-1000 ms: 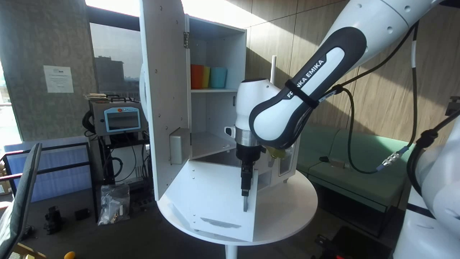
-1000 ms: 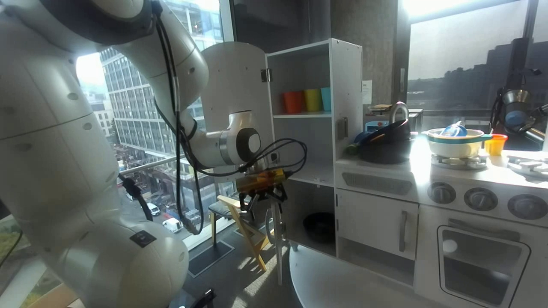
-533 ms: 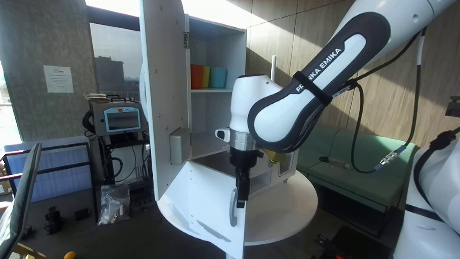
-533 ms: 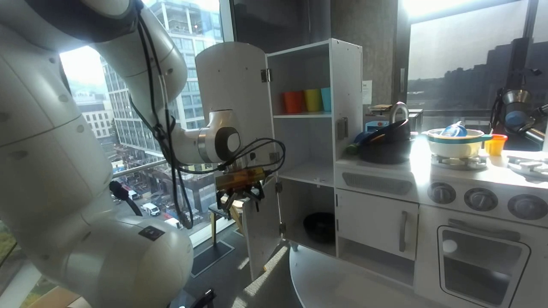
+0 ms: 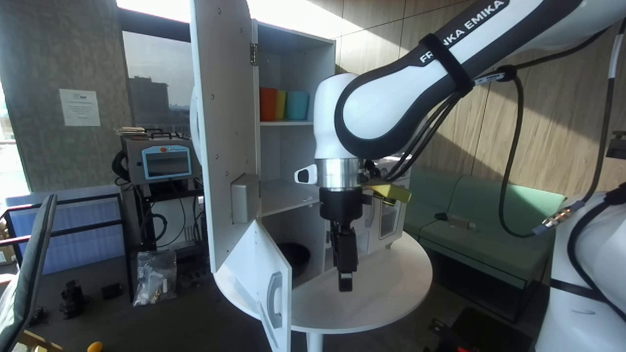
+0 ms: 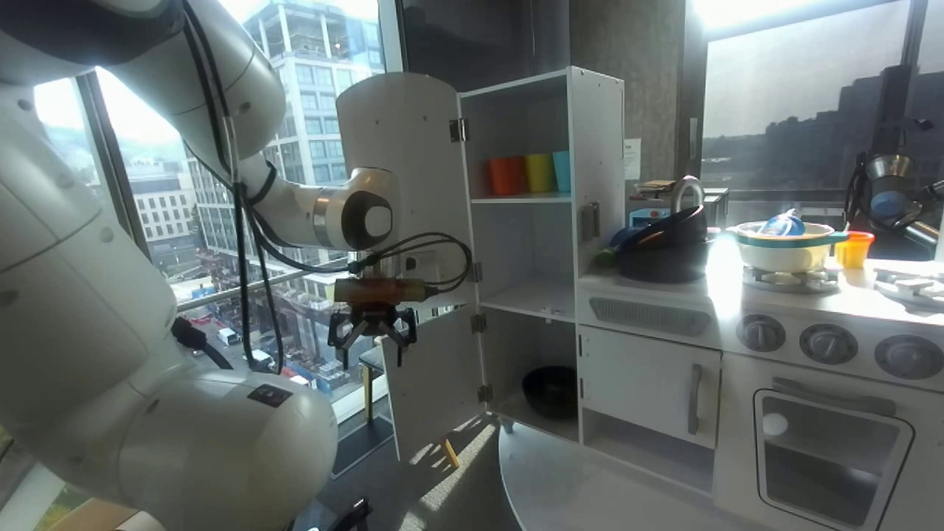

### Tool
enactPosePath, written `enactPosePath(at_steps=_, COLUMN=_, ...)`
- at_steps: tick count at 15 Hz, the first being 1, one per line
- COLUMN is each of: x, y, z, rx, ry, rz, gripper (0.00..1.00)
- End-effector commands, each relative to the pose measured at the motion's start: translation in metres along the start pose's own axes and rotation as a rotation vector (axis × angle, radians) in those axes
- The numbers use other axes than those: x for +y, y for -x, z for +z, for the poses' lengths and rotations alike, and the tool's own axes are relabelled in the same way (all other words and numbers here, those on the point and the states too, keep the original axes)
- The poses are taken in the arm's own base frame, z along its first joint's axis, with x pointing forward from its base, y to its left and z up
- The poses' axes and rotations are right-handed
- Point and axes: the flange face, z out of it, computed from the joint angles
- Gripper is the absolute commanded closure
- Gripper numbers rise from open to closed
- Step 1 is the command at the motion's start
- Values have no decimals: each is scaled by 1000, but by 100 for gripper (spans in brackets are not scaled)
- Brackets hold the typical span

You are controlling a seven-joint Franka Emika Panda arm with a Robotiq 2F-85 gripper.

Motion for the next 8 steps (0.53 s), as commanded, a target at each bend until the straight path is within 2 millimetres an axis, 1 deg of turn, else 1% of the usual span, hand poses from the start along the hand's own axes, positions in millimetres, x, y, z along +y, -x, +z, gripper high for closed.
enactPosePath(at_steps=1, x=34, y=6, z=-32, rx=116, ry=101, rz=59, gripper=0)
enactPosePath(at_steps=5, x=99, y=24, z=-53, rx=234, ry=168, rz=216, gripper=0)
enactPosePath(at_steps=8, x=145, y=44, z=-63, rx=295, ry=169, rz=321, gripper=0)
